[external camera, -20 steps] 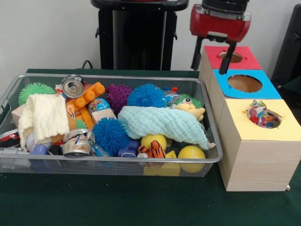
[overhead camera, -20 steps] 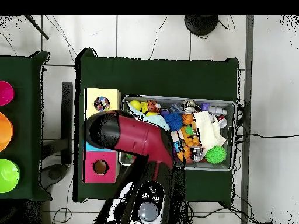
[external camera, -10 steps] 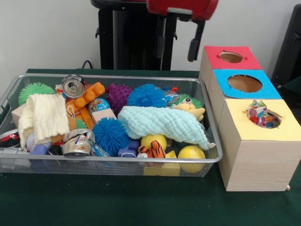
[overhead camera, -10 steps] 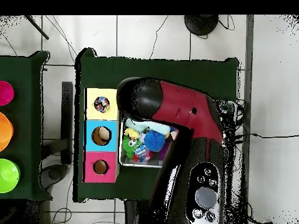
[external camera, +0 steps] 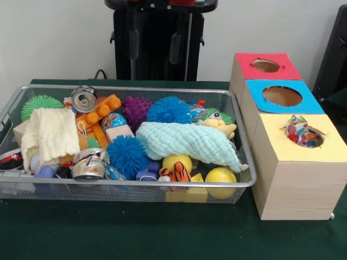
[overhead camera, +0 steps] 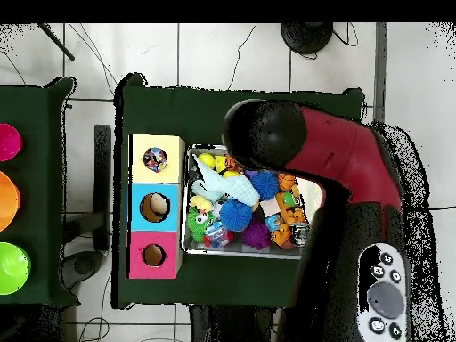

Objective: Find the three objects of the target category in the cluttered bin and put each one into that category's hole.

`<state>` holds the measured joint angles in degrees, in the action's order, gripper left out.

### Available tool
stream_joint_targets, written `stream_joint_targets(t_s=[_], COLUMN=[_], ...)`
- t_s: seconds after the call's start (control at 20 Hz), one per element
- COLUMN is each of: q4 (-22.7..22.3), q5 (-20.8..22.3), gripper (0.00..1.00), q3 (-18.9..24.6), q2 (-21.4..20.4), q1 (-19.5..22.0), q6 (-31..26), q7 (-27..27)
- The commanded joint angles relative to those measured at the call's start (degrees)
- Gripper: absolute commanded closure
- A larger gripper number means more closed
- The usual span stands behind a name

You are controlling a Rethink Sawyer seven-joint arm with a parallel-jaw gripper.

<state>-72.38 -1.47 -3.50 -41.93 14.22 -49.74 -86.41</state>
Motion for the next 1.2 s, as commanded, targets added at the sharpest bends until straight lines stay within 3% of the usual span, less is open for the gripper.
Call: stream_joint_targets(t_s=[0.05, 0.45, 1.2], q4=[-2.02, -1.30, -6.88], q5=[6.65, 10.95, 16.03], gripper=[0.00, 0.00, 0.00], q3=[11.26, 15.86, 22.16], q2=[1.64, 3.94, 3.01], q1=[5.08, 9.85, 17.13], q6=[-3.12, -2.45, -0.93], q7=[20.80, 23.39, 22.46])
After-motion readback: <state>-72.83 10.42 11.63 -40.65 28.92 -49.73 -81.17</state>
